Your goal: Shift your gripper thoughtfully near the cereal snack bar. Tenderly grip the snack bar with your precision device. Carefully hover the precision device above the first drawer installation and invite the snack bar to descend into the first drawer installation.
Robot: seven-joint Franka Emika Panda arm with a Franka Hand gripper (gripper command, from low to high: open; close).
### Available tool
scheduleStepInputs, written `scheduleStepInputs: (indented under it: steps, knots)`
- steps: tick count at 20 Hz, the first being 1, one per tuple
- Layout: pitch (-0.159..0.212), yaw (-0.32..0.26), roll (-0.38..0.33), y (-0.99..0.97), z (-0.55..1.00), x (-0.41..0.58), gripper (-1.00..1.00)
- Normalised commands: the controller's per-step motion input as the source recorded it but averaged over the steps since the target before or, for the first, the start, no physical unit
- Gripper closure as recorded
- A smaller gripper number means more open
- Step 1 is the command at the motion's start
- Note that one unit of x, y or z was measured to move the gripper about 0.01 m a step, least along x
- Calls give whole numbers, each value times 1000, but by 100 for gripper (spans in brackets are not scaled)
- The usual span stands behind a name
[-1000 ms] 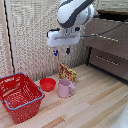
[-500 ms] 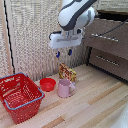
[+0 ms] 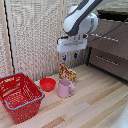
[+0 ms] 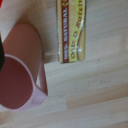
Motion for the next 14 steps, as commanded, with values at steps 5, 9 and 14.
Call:
scheduleStepInputs:
  steps: [5, 9, 14]
  knots:
    - [-11, 61, 9, -239, -303, 321, -100]
    - [0, 44, 0, -114, -312, 279, -100]
    - [9, 1, -14, 95, -319, 207, -100]
